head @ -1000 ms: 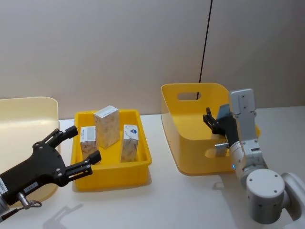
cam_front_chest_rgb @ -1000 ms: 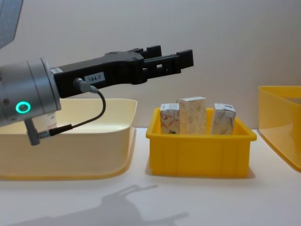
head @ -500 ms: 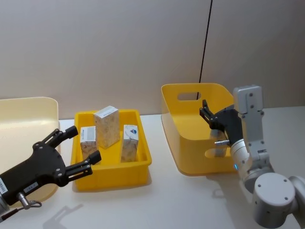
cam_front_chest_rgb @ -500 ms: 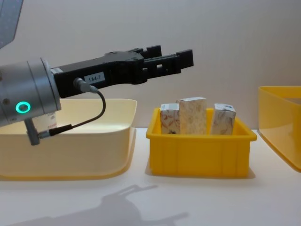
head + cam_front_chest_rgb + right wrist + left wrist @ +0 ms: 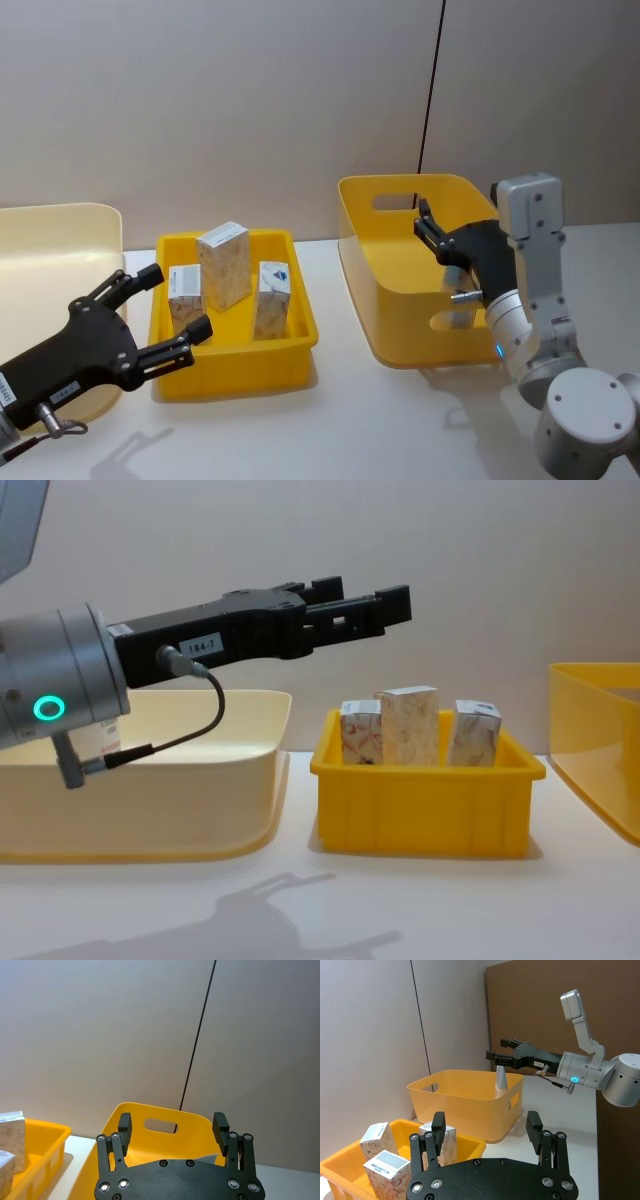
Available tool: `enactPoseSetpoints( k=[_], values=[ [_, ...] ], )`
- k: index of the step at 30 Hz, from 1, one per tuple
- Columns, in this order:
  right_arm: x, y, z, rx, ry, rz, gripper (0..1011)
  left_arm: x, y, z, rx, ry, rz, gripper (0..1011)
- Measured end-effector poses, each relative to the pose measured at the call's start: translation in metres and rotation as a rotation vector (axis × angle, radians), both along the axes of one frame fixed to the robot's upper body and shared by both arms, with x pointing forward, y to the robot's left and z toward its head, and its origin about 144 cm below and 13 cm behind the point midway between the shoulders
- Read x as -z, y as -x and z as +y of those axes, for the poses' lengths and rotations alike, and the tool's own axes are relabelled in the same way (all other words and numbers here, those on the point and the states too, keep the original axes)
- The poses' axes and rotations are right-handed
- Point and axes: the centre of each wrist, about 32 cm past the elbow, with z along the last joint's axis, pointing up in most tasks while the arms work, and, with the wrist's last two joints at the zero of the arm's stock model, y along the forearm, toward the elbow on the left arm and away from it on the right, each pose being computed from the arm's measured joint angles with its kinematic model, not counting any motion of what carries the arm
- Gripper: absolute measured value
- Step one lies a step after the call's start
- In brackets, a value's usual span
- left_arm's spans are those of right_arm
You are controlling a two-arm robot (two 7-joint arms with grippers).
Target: Bimanual collaborative sorting of washing and personal care products
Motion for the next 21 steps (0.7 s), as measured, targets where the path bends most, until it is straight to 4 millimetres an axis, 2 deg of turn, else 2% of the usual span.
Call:
enactPoseSetpoints(
  k=[12,21],
  values=[
    [0.002,0.004,0.002,-0.032,-0.007,0.001,1001,0.001,0.001,0.0,-0.015,-0.005,0.001,1003],
    [0.018,0.02,0.014,-0.164,-0.056,0.058,1001,0.006,0.006,-0.004,-0.095,-0.032,0.012,1003]
  ],
)
